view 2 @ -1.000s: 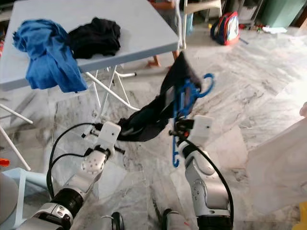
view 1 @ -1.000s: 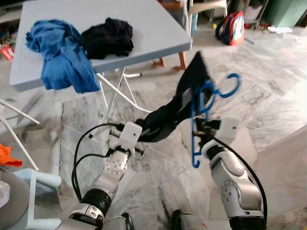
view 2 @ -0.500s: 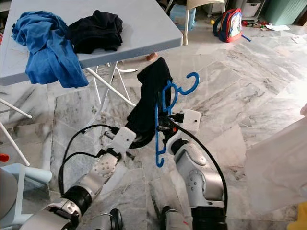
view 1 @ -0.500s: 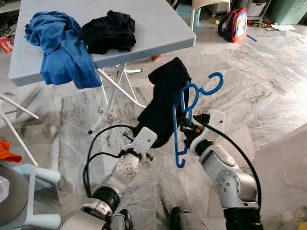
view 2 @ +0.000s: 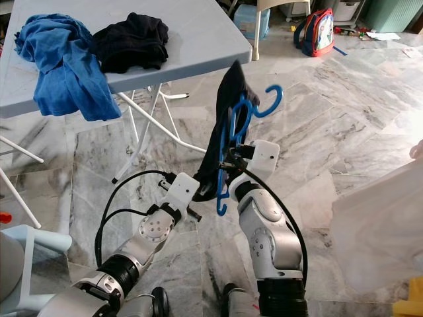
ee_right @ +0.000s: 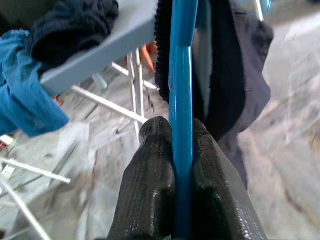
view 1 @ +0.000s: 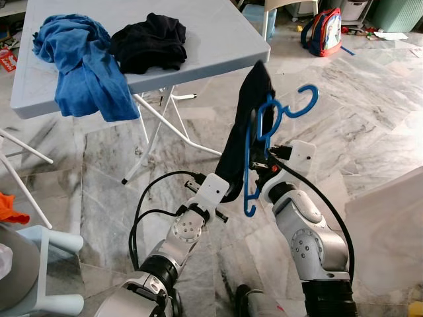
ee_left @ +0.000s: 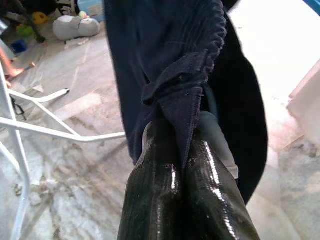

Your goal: Hang hanger

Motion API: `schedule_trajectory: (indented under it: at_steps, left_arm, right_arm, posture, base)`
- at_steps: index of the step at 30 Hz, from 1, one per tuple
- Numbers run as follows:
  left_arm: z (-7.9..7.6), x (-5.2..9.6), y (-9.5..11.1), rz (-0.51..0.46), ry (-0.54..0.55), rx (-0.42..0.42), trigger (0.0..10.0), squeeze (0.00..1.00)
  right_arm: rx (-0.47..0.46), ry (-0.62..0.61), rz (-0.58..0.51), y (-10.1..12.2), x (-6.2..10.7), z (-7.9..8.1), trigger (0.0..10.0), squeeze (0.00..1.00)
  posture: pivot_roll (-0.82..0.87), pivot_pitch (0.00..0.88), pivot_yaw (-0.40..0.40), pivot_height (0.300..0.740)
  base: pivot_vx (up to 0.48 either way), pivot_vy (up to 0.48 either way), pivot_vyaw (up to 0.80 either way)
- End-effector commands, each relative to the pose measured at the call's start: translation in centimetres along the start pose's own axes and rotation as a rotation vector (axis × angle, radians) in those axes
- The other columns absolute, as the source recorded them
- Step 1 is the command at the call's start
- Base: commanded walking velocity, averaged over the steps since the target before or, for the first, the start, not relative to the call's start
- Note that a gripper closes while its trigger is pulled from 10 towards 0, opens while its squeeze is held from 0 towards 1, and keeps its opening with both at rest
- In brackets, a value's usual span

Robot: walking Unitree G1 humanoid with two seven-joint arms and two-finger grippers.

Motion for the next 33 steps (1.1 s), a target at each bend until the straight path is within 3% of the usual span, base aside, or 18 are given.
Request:
schedule_trajectory:
  at_steps: [1,3,4,5,6,7,8,13,16,22,33]
  left_arm:
    - [-0.2,0.1,0.2,-0.017,-0.015,-0.001,10.0,0.00]
    - [-0.3,0.1,0.2,-0.020,-0.020,0.019,10.0,0.00]
    - [-0.4,0.2,0.1,-0.020,-0.030,0.045,10.0,0.14]
    - [-0.5,0.2,0.1,-0.020,-0.035,0.060,10.0,0.14]
    - [-0.5,0.3,0.1,-0.021,-0.036,0.062,10.0,0.51]
    - [-0.6,0.3,0.0,-0.022,-0.040,0.063,10.0,0.52]
    - [-1.2,0.4,0.1,-0.036,-0.089,0.119,10.0,1.00]
    - [-1.4,0.6,0.1,-0.043,-0.097,0.118,10.0,1.00]
    - [-2.5,0.7,0.7,-0.076,-0.177,0.177,10.0,1.00]
    - [-3.9,1.2,1.9,-0.137,-0.304,0.149,10.0,1.00]
    - [-5.1,2.1,2.5,-0.172,-0.405,0.186,10.0,1.00]
  right_arm:
    - [0.029,0.036,-0.059,1.2,-0.2,0.9,10.0,0.00]
    - [0.058,0.028,-0.091,1.7,-0.2,0.8,10.0,0.00]
    - [0.070,0.018,-0.110,2.0,-0.3,0.6,10.0,0.00]
    - [0.073,0.015,-0.115,2.0,-0.3,0.6,10.0,0.00]
    - [0.075,0.014,-0.118,1.9,-0.3,0.6,10.0,0.00]
    - [0.077,0.015,-0.119,1.9,-0.3,0.6,10.0,0.00]
    - [0.089,0.020,-0.124,1.8,-0.3,0.7,10.0,0.00]
    - [0.127,0.044,-0.131,1.7,-0.3,1.3,10.0,0.00]
    - [0.144,0.055,-0.143,1.7,-0.3,1.5,10.0,0.00]
    - [0.171,0.063,-0.166,1.8,-0.3,1.4,10.0,0.00]
    - [0.207,0.086,-0.189,1.7,-0.3,1.7,10.0,0.00]
  posture:
    - [-0.17,0.230,0.016,0.740]
    - [-0.17,0.232,0.017,0.740]
    - [-0.17,0.232,0.014,0.740]
    - [-0.17,0.232,0.014,0.740]
    - [-0.17,0.232,0.014,0.740]
    - [-0.17,0.232,0.015,0.740]
    - [-0.17,0.232,0.015,0.740]
    - [-0.17,0.233,0.016,0.740]
    - [-0.17,0.229,0.018,0.740]
    - [-0.17,0.229,0.019,0.740]
    - [-0.15,0.232,0.014,0.740]
  base:
    - [0.000,0.000,0.00]
    - [0.000,0.000,0.00]
    - [0.000,0.000,0.00]
    - [0.000,0.000,0.00]
    - [0.000,0.000,0.00]
    - [0.000,0.000,0.00]
    - [0.000,0.000,0.00]
    - [0.000,0.000,0.00]
    - [0.000,0.000,0.00]
    - [0.000,0.000,0.00]
    - [0.000,0.000,0.00]
Point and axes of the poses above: a point about 5 cm out from each wrist's last joint towards the gripper, its own x axis pointing back from the gripper into the wrist, its own y axis along the axis of the wrist's last joint, z = x × y, the point moved 6 cm from there along -x, pointing out of the wrist towards the gripper, and after that the axes turned 3 degrees about -x, right-handed, at the moved point
